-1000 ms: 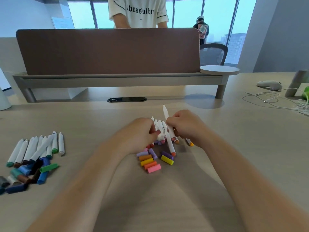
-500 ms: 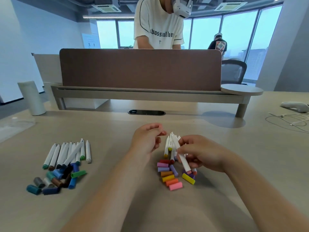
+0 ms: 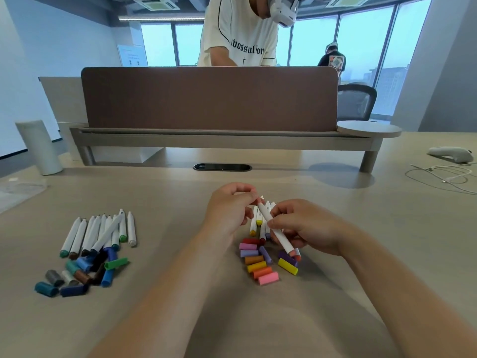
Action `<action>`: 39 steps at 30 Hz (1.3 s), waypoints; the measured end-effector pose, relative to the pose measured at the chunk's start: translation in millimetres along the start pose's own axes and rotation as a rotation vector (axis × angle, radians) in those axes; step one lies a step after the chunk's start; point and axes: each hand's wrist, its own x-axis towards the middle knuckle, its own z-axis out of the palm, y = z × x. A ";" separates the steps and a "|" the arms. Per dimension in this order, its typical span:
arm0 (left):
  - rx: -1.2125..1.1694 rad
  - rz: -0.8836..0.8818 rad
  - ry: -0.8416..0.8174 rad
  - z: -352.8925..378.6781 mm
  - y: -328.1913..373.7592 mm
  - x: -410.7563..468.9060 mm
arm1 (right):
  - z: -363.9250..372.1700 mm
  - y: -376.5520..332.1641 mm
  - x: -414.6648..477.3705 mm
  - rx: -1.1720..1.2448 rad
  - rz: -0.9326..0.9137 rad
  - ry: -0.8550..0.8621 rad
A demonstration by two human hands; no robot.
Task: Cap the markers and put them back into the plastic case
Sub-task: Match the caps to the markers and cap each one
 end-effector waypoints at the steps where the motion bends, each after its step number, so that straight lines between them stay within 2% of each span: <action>1: 0.017 0.012 0.005 0.5 -0.3 -0.5 | 0.0 -0.2 -0.1 -0.015 -0.008 0.014; 12: 0.076 0.039 0.047 3.1 -2.8 -0.2 | -1.7 -3.7 -1.4 -0.089 -0.072 0.086; 18: 0.077 0.054 0.069 6.2 -1.0 -4.8 | -2.4 -3.8 -1.6 -0.234 -0.139 0.181; 23: 0.086 0.075 0.004 6.9 3.7 -3.5 | -6.5 -2.4 2.8 -0.299 -0.135 0.257; 27: 0.176 -0.009 -0.182 14.5 0.9 -2.7 | -22.1 4.6 10.0 -0.433 -0.070 0.418; 30: 0.283 0.031 -0.185 16.3 4.8 -5.9 | -33.5 15.7 14.6 -0.538 0.046 0.503; 33: 0.250 0.042 -0.222 18.5 6.0 -10.6 | -33.2 25.8 20.7 -0.604 0.146 0.507; 39: 0.396 0.098 -0.232 21.7 4.2 -13.9 | -29.6 34.0 27.6 -0.738 0.256 0.556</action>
